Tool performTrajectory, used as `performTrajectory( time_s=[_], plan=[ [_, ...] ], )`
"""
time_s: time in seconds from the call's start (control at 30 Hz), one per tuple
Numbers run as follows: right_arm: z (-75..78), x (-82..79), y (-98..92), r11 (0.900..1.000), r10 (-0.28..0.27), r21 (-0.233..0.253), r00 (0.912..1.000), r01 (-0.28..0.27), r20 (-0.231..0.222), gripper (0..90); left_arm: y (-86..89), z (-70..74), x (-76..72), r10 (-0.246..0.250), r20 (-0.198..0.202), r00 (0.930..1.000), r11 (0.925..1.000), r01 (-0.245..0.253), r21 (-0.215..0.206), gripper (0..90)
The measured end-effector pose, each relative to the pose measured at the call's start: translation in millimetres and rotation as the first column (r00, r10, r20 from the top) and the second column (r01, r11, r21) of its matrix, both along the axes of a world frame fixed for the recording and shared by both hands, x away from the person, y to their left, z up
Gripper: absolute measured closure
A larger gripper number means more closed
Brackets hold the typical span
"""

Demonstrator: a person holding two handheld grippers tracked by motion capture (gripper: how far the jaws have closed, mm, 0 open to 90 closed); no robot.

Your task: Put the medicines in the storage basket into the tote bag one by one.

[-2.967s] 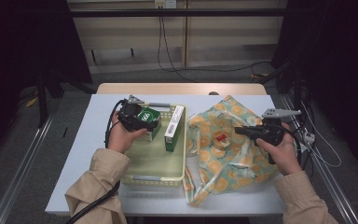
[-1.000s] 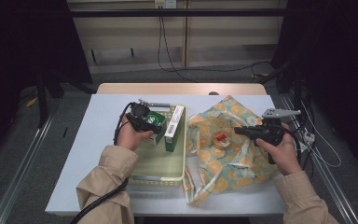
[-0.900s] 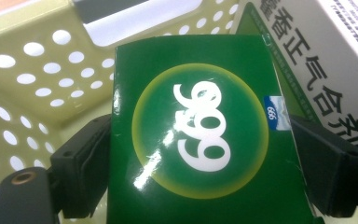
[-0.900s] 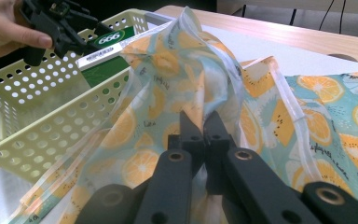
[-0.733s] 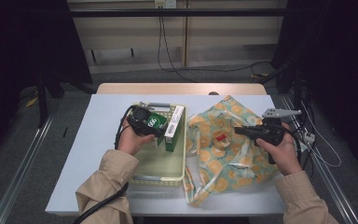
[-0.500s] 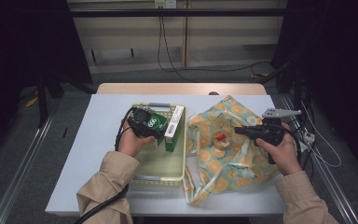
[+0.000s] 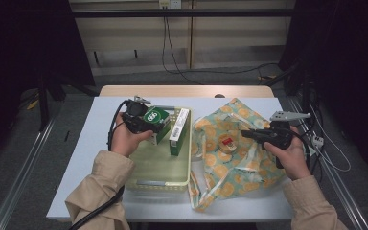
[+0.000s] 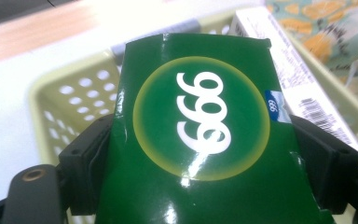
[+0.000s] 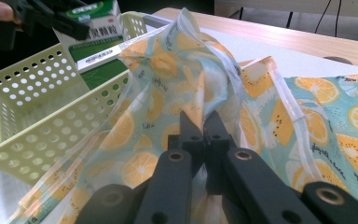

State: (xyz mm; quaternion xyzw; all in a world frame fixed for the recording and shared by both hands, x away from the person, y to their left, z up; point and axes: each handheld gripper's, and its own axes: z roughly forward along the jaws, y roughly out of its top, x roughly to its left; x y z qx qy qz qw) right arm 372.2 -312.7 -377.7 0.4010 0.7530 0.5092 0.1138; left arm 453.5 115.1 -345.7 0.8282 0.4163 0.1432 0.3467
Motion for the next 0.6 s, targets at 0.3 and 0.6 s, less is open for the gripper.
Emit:
performTrajectory(
  time_s=[0.3, 0.6],
  plan=[
    [-0.7, 0.2, 1.1, 1.000, 0.002, -0.006, 1.0000, -0.002, -0.002, 90.0, 0.5, 34.2, -12.2, -0.041, 0.029, 0.9987, 0.9982, 0.043, -0.043, 18.6],
    [-0.7, 0.4, 1.1, 1.000, 0.001, -0.004, 1.0000, -0.001, -0.003, 90.0, -17.3, 47.7, -23.7, -0.101, 0.040, 0.9941, 0.9907, 0.104, -0.088, 18.8]
  ],
)
